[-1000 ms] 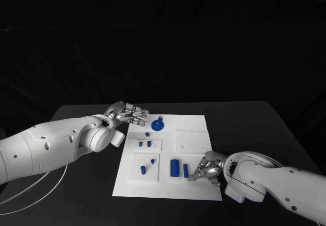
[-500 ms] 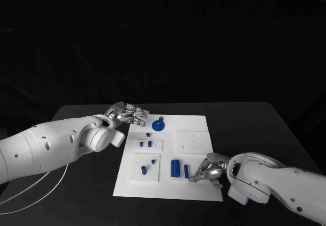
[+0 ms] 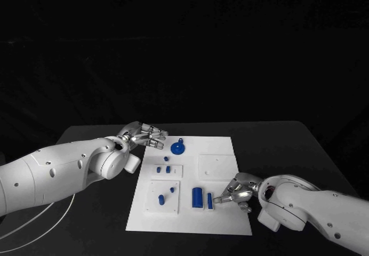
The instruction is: Assemble the parts on the task board
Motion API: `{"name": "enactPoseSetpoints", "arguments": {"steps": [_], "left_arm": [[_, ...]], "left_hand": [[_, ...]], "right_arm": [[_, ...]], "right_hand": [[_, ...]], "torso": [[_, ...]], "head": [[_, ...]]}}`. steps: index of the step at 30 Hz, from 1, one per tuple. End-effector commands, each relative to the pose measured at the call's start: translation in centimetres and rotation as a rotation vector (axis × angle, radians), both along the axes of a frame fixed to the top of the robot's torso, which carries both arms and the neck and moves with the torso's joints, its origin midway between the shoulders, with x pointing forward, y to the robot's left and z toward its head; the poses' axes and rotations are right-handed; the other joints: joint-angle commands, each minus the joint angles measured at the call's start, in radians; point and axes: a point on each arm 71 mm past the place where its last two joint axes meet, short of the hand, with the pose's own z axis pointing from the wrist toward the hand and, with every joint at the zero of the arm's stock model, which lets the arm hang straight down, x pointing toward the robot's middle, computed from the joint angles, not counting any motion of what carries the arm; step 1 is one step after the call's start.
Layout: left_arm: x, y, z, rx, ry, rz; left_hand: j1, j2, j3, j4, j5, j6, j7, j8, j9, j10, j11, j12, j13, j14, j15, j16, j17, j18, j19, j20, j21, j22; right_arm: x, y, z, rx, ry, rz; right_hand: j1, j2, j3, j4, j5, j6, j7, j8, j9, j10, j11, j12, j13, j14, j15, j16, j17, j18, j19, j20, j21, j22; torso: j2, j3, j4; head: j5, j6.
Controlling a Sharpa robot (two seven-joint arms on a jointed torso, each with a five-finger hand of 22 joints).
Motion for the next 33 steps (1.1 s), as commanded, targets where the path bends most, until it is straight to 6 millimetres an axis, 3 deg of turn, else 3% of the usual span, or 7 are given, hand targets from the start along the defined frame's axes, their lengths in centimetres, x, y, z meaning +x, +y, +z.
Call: {"name": "enactPoseSetpoints", "arguments": {"steps": [1, 9, 16, 20, 23, 27, 33], "left_arm": [[0.2, -0.2, 0.4, -0.033, -0.039, 0.017], [1.0, 0.4, 0.6, -0.066, -0.071, 0.079], [1.7, 1.2, 0.8, -0.096, -0.092, 0.121], [2.3, 1.2, 1.1, -0.13, -0.106, 0.113], [2.9, 1.2, 1.4, -0.158, -0.122, 0.105], [4.0, 1.2, 1.8, -0.169, -0.14, 0.113], [5.1, 1.2, 1.9, -0.17, -0.151, 0.135]], "left_hand": [[0.01, -0.003, 0.008, -0.001, 0.004, 0.001, 0.001, -0.002, 0.0, 0.005, 0.001, 0.002, 0.0, 0.0, -0.001, -0.004, 0.001, -0.02, -0.009, -0.002, 0.004, 0.001], [0.021, 0.0, 0.015, -0.008, 0.005, 0.007, -0.001, -0.002, 0.0, 0.005, 0.001, 0.001, 0.0, -0.001, -0.001, -0.004, 0.001, -0.02, -0.009, -0.003, 0.004, 0.002], [0.028, -0.002, 0.02, -0.015, -0.004, 0.012, -0.002, -0.003, 0.0, -0.008, 0.007, 0.001, 0.0, -0.052, 0.014, -0.005, -0.003, -0.02, -0.03, 0.008, -0.008, -0.002], [0.026, 0.001, 0.018, -0.021, -0.025, 0.004, 0.002, -0.004, 0.0, -0.031, 0.016, 0.001, 0.0, -0.101, 0.031, -0.005, -0.004, -0.019, -0.062, 0.027, -0.032, -0.015], [0.024, 0.01, 0.015, -0.032, -0.048, -0.015, -0.005, -0.004, -0.001, -0.064, 0.018, 0.001, 0.0, -0.138, 0.032, -0.006, -0.005, -0.02, -0.091, 0.039, -0.039, -0.029], [0.027, 0.02, 0.007, -0.06, -0.107, -0.05, -0.016, -0.006, -0.002, -0.138, 0.022, 0.001, -0.001, -0.222, 0.039, -0.006, -0.007, -0.013, -0.146, 0.068, -0.041, -0.058], [0.017, 0.039, -0.015, -0.099, -0.147, -0.087, -0.03, -0.009, -0.004, -0.168, 0.012, 0.0, -0.001, -0.255, 0.037, -0.006, -0.008, 0.065, -0.162, 0.134, -0.036, -0.106]], "right_arm": [[1.9, -0.5, 1.3, 0.181, -0.106, -0.007], [7.1, -2.7, 3.9, 0.338, -0.305, -0.068], [10.9, -4.0, 4.6, 0.477, -0.406, -0.184], [12.4, -4.3, 4.6, 0.559, -0.412, -0.226], [13.3, -4.2, 4.5, 0.62, -0.404, -0.237], [14.1, -4.1, 4.3, 0.684, -0.383, -0.247], [14.6, -4.2, 4.1, 0.732, -0.371, -0.267]], "right_hand": [[-0.002, 0.028, -0.016, -0.02, 0.016, -0.008, -0.004, 0.004, 0.005, -0.005, 0.005, -0.002, -0.003, -0.001, -0.002, -0.014, -0.006, 0.006, 0.055, -0.002, -0.014, 0.078], [-0.024, 0.118, -0.111, -0.132, 0.07, -0.026, -0.001, 0.004, 0.004, -0.033, 0.004, -0.101, -0.092, -0.004, -0.003, -0.099, -0.095, 0.007, 0.052, -0.002, -0.11, 0.042], [-0.001, 0.165, -0.148, -0.197, 0.071, -0.061, 0.016, 0.007, -0.005, -0.168, 0.024, -0.431, -0.396, -0.086, 0.023, -0.316, -0.226, 0.017, -0.026, 0.023, -0.575, -0.193], [0.021, 0.207, -0.121, -0.229, 0.066, -0.122, 0.054, 0.001, -0.024, -0.269, 0.085, -0.731, -0.711, -0.237, 0.104, -0.604, -0.414, 0.012, -0.217, 0.1, -0.699, -0.44], [0.012, 0.215, -0.093, -0.254, 0.035, -0.188, 0.067, 0.001, -0.026, -0.301, 0.155, -0.984, -1.047, -0.339, 0.19, -0.876, -0.633, 0.019, -0.449, 0.202, -0.722, -0.729], [-0.006, 0.233, -0.086, -0.265, -0.003, -0.206, 0.059, 0.004, -0.025, -0.338, 0.167, -1.03, -1.206, -0.35, 0.216, -0.982, -0.918, 0.098, -0.489, 0.304, -0.717, -1.102], [-0.011, 0.232, -0.129, -0.238, 0.0, -0.221, 0.069, 0.002, -0.025, -0.364, 0.178, -1.03, -1.206, -0.389, 0.229, -0.983, -0.916, 0.145, -0.506, 0.349, -0.706, -1.24]], "torso": [[-0.005, -0.003, -0.0023], [-0.017, -0.0109, -0.0113], [-0.025, -0.0089, -0.0167], [-0.027, -0.0087, -0.0161], [-0.028, -0.0069, -0.0191], [-0.028, -0.0041, -0.0175], [-0.027, 0.0001, -0.0183]], "head": [[-0.005, 0.03], [-0.001, 0.075], [0.006, 0.117], [0.001, 0.147], [0.007, 0.168], [0.004, 0.188], [0.002, 0.215]]}}
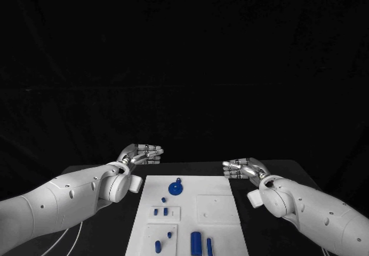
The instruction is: Assemble the parts on the task board
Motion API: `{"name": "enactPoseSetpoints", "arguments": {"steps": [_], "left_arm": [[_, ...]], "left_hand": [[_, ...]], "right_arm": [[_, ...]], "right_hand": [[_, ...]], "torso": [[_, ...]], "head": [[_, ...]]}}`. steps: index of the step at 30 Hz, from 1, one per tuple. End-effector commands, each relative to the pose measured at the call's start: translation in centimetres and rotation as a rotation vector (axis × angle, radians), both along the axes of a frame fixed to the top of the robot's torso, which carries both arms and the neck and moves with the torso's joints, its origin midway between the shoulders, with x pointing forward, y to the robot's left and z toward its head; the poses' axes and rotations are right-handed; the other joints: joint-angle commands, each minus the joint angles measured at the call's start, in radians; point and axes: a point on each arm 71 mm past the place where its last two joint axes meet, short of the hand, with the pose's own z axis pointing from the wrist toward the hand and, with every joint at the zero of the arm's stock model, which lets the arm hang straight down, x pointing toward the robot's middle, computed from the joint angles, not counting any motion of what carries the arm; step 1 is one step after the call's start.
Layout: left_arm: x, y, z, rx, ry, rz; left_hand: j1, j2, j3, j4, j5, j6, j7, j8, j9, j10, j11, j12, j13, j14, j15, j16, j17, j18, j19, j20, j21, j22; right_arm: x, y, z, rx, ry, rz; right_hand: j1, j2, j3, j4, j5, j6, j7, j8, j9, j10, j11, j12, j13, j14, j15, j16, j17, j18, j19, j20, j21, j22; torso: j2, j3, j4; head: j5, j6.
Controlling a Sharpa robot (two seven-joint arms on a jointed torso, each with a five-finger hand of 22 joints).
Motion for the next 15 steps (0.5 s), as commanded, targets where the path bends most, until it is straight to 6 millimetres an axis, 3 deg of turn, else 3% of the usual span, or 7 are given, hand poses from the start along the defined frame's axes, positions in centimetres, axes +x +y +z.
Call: {"name": "enactPoseSetpoints", "arguments": {"steps": [1, 3, 6, 7, 9, 10, 15], "left_arm": [[0.1, 0.0, 0.0, -0.001, -0.002, 0.002], [0.0, -0.1, -0.1, -0.004, -0.001, 0.003], [-0.5, -0.4, -0.6, -0.014, 0.001, 0.009], [-0.8, -0.6, -0.9, -0.021, 0.003, 0.013], [-1.3, -0.9, -1.4, -0.03, 0.005, 0.019], [-1.8, -1.2, -1.8, -0.041, 0.008, 0.026], [-4.4, -2.6, -3.7, -0.085, 0.02, 0.061]], "left_hand": [[-0.412, -0.058, 0.106, 0.044, -0.145, -0.984, -0.089, -0.063, -0.06, -0.317, -0.101, -0.057, -0.058, -0.314, -0.109, -0.066, -0.061, -0.123, -0.998, -0.18, -0.071, -0.102], [-0.459, -0.058, 0.106, 0.044, -0.145, -0.984, -0.089, -0.063, -0.06, -1.057, -0.101, -0.057, -0.058, -1.044, -0.109, -0.066, -0.061, -0.123, -0.998, -0.18, -0.071, -0.102], [-0.557, -0.058, 0.106, 0.044, -0.145, -0.984, -0.089, -0.063, -0.06, -1.057, -0.101, -0.057, -0.058, -1.044, -0.109, -0.066, -0.061, -0.123, -0.998, -0.18, -0.071, -0.102], [-0.609, -0.058, 0.106, 0.044, -0.145, -0.984, -0.089, -0.063, -0.06, -1.057, -0.101, -0.057, -0.058, -1.044, -0.109, -0.066, -0.061, -0.123, -0.998, -0.18, -0.071, -0.102], [-0.646, -0.058, 0.106, 0.044, -0.145, -0.984, -0.089, -0.063, -0.06, -1.057, -0.101, -0.057, -0.058, -1.044, -0.109, -0.066, -0.061, -0.123, -0.998, -0.18, -0.071, -0.102], [-1.374, -0.058, 0.106, 0.044, -0.145, -0.984, -0.089, -0.063, -0.06, -1.057, -0.101, -0.057, -0.058, -1.044, -0.109, -0.066, -0.061, -0.123, -0.998, -0.18, -0.071, -0.102], [-1.374, -0.058, 0.106, 0.044, -0.145, -0.984, -0.089, -0.063, -0.06, -1.057, -0.101, -0.057, -0.058, -1.044, -0.109, -0.066, -0.061, -0.123, -0.998, -0.18, -0.071, -0.102]], "right_arm": [[0.0, 0.0, 0.0, 0.007, 0.0, 0.001], [0.0, 0.1, 0.0, 0.01, -0.003, 0.0], [-0.3, 0.4, 0.1, 0.022, -0.013, -0.007], [-0.5, 0.6, 0.2, 0.031, -0.02, -0.012], [-0.8, 0.8, 0.3, 0.043, -0.028, -0.018], [-1.1, 1.2, 0.3, 0.056, -0.037, -0.026], [-2.9, 2.5, 0.5, 0.112, -0.066, -0.064]], "right_hand": [[-0.356, -0.1, 0.051, 0.168, -0.239, -0.313, -0.113, -0.064, -0.062, -0.313, -0.127, -0.067, -0.06, -0.321, -0.126, -0.067, -0.061, -0.181, -0.961, -0.214, -0.067, -0.094], [-0.399, -0.1, 0.051, 0.168, -0.239, -1.038, -0.113, -0.064, -0.062, -1.042, -0.127, -0.067, -0.06, -0.362, -0.126, -0.067, -0.061, -0.181, -0.961, -0.214, -0.067, -0.094], [-0.484, -0.1, 0.051, 0.168, -0.239, -1.038, -0.113, -0.064, -0.062, -1.042, -0.127, -0.067, -0.06, -1.065, -0.126, -0.067, -0.061, -0.181, -0.961, -0.214, -0.067, -0.094], [-1.187, -0.1, 0.051, 0.168, -0.239, -1.038, -0.113, -0.064, -0.062, -1.042, -0.127, -0.067, -0.06, -1.065, -0.126, -0.067, -0.061, -0.181, -0.961, -0.214, -0.067, -0.094], [-1.187, -0.1, 0.051, 0.168, -0.239, -1.038, -0.113, -0.064, -0.062, -1.042, -0.127, -0.067, -0.06, -1.065, -0.126, -0.067, -0.061, -0.181, -0.961, -0.214, -0.067, -0.094], [-1.187, -0.1, 0.051, 0.168, -0.239, -1.038, -0.113, -0.064, -0.062, -1.042, -0.127, -0.067, -0.06, -1.065, -0.126, -0.067, -0.061, -0.181, -0.961, -0.214, -0.067, -0.094], [-1.187, -0.1, 0.051, 0.168, -0.239, -1.038, -0.113, -0.064, -0.062, -1.042, -0.127, -0.067, -0.06, -1.065, -0.126, -0.067, -0.061, -0.181, -0.961, -0.214, -0.067, -0.094]], "torso": [[0.0, 0.0, 0.0], [-0.002, -0.0002, 0.0005], [-0.011, -0.0009, 0.0024], [-0.017, -0.0015, 0.0038], [-0.025, -0.0022, 0.0057], [-0.035, -0.0031, 0.0079], [-0.078, -0.0069, 0.0176]], "head": [[0.0, 0.001], [0.0, -0.002], [-0.002, -0.014], [-0.003, -0.023], [-0.004, -0.034], [-0.005, -0.048], [-0.012, -0.109]]}}
